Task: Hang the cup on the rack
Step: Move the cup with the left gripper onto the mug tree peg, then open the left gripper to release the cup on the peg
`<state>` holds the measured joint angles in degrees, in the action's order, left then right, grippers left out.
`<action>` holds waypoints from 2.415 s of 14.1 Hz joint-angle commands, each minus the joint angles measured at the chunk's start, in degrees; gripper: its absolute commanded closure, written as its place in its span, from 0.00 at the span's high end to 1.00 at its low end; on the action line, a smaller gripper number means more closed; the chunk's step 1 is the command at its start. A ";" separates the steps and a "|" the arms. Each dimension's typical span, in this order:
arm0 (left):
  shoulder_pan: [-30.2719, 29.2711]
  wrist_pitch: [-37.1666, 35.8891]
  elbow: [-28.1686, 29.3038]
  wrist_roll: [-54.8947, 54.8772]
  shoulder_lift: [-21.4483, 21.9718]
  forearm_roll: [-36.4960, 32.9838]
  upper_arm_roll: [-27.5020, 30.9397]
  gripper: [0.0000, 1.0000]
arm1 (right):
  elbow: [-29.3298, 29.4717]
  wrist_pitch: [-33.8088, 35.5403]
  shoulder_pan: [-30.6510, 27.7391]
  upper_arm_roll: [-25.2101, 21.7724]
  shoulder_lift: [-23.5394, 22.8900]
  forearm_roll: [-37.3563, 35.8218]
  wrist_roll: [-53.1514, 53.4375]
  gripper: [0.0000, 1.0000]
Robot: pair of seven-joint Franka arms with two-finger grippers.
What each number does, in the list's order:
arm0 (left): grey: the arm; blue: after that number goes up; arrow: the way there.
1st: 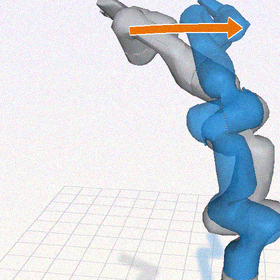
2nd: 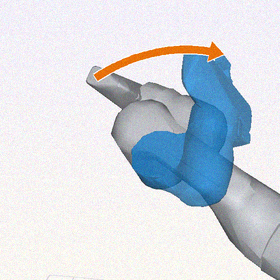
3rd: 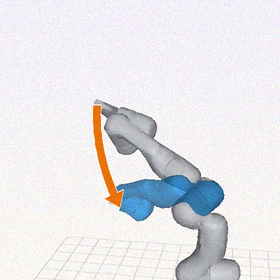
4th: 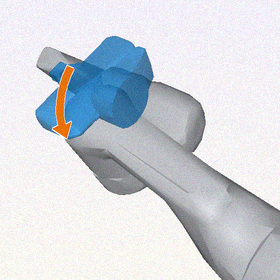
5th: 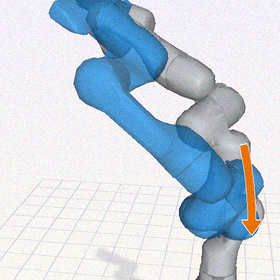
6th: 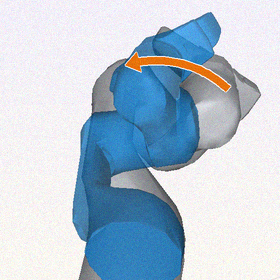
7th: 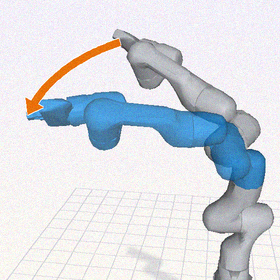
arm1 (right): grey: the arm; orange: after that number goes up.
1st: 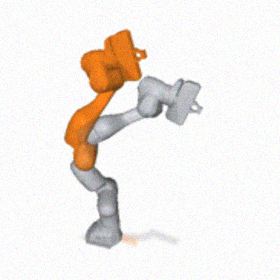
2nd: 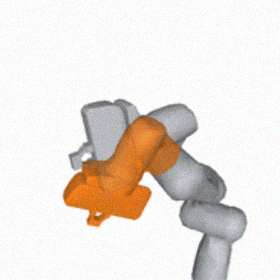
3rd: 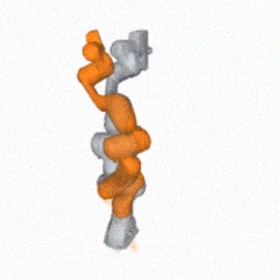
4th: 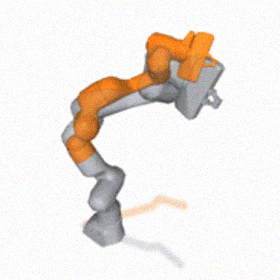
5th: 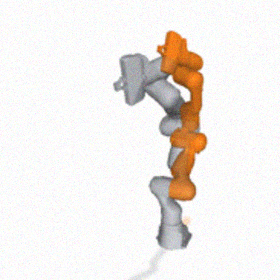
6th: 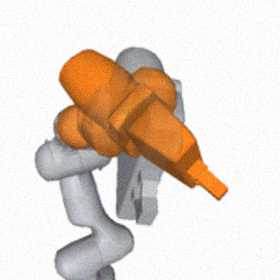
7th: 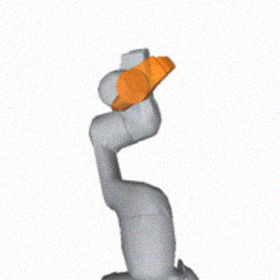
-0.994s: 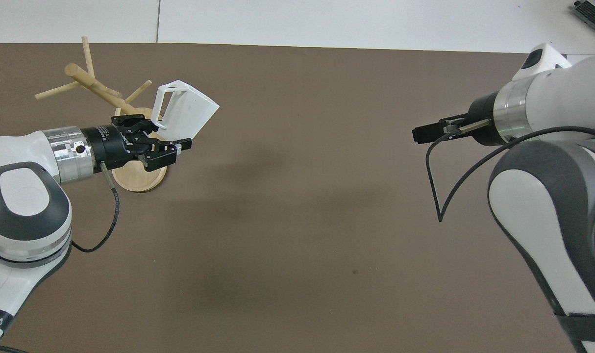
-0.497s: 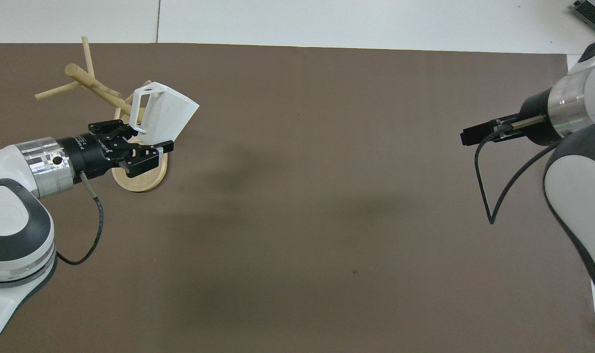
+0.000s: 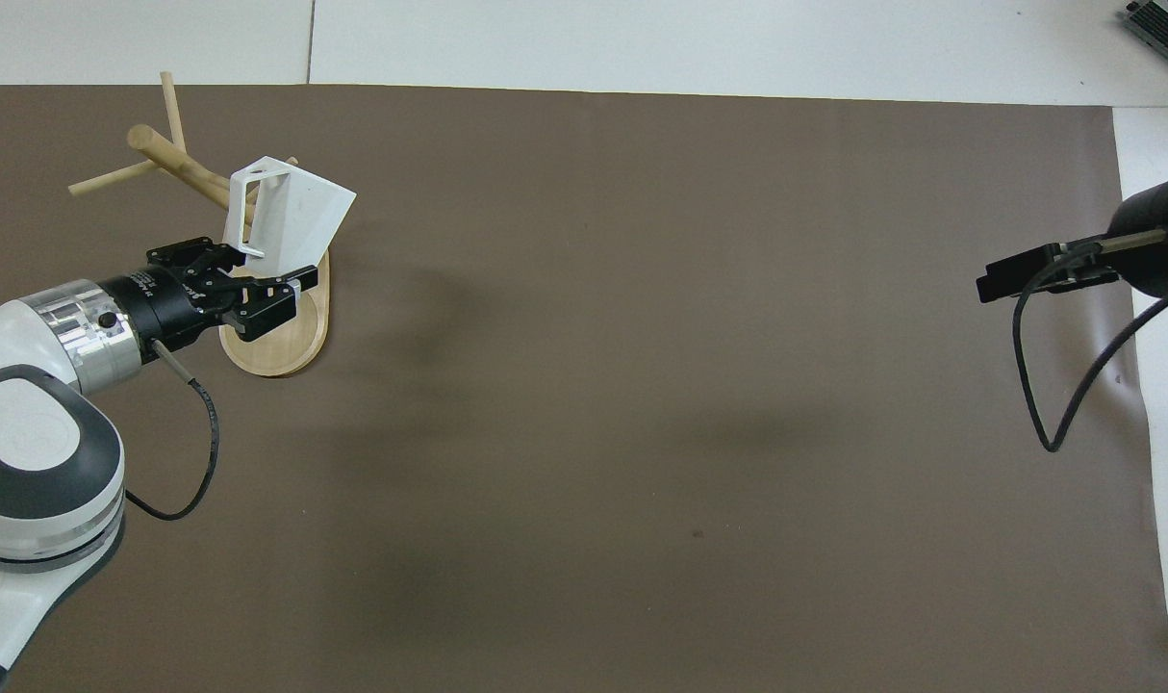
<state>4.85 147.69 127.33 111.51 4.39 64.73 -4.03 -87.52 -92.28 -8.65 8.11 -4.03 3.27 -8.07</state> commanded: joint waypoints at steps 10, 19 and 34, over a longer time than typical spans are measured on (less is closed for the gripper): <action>0.60 9.18 3.45 8.02 0.97 -0.75 -0.10 0.00 | 3.41 5.89 -0.75 -2.92 0.25 -3.88 6.13 1.00; 2.53 14.71 4.24 12.07 0.62 -0.75 -0.10 0.71 | 2.44 5.01 -1.72 -3.62 0.61 -3.79 5.61 1.00; 1.57 12.54 4.24 11.63 3.52 -3.37 0.34 1.00 | 2.26 4.92 -1.81 -4.42 0.69 -3.88 5.69 1.00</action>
<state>6.94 161.48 130.45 122.34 6.02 63.88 -3.90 -84.70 -87.55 -10.00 3.59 -4.03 0.48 -2.78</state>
